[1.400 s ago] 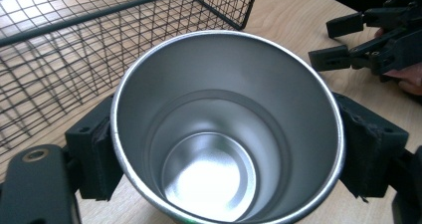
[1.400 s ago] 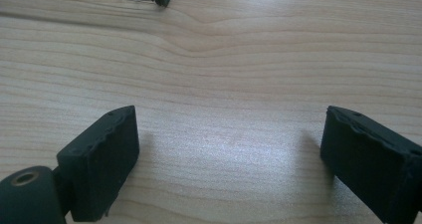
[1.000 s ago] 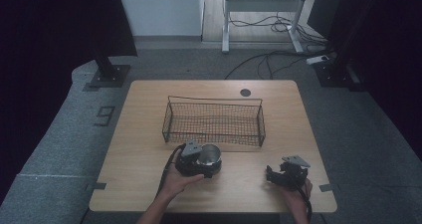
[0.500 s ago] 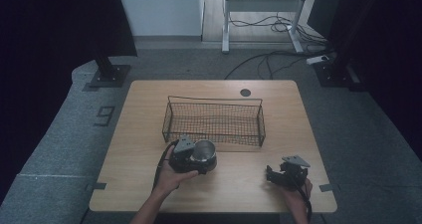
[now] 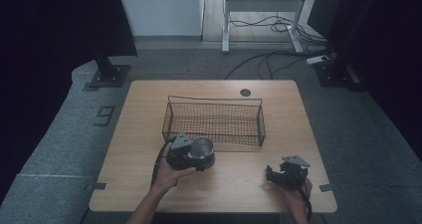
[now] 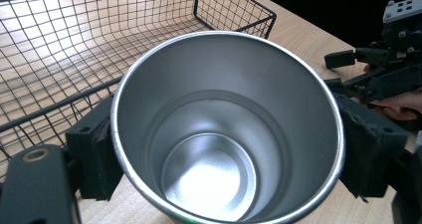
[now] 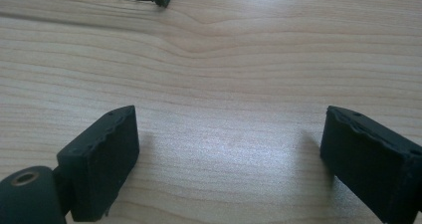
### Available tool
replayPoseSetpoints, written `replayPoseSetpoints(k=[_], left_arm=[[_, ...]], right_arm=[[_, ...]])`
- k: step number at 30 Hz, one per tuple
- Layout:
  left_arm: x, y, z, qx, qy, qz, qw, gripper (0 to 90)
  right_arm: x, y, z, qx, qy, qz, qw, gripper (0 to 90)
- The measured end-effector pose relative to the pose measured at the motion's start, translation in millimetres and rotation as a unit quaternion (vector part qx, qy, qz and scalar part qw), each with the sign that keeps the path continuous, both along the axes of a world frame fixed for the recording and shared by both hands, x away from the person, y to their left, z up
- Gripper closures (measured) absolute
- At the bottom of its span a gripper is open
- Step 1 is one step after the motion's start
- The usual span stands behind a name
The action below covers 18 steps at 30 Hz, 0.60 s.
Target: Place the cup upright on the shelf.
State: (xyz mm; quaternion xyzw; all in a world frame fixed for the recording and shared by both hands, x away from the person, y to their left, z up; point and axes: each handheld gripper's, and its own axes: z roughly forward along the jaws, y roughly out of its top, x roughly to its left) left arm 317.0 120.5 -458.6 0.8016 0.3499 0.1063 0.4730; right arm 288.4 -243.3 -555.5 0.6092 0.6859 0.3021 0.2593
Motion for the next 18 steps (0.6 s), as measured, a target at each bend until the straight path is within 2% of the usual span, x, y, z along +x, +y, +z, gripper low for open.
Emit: replayPoseSetpoints(k=[18], left_arm=[[6.8, 3.3, 12.8, -0.009, -0.002, 0.001, 1.0, 14.8]], right_arm=[[0.0, 0.0, 0.0, 0.0, 0.0, 0.0, 1.0, 8.3]])
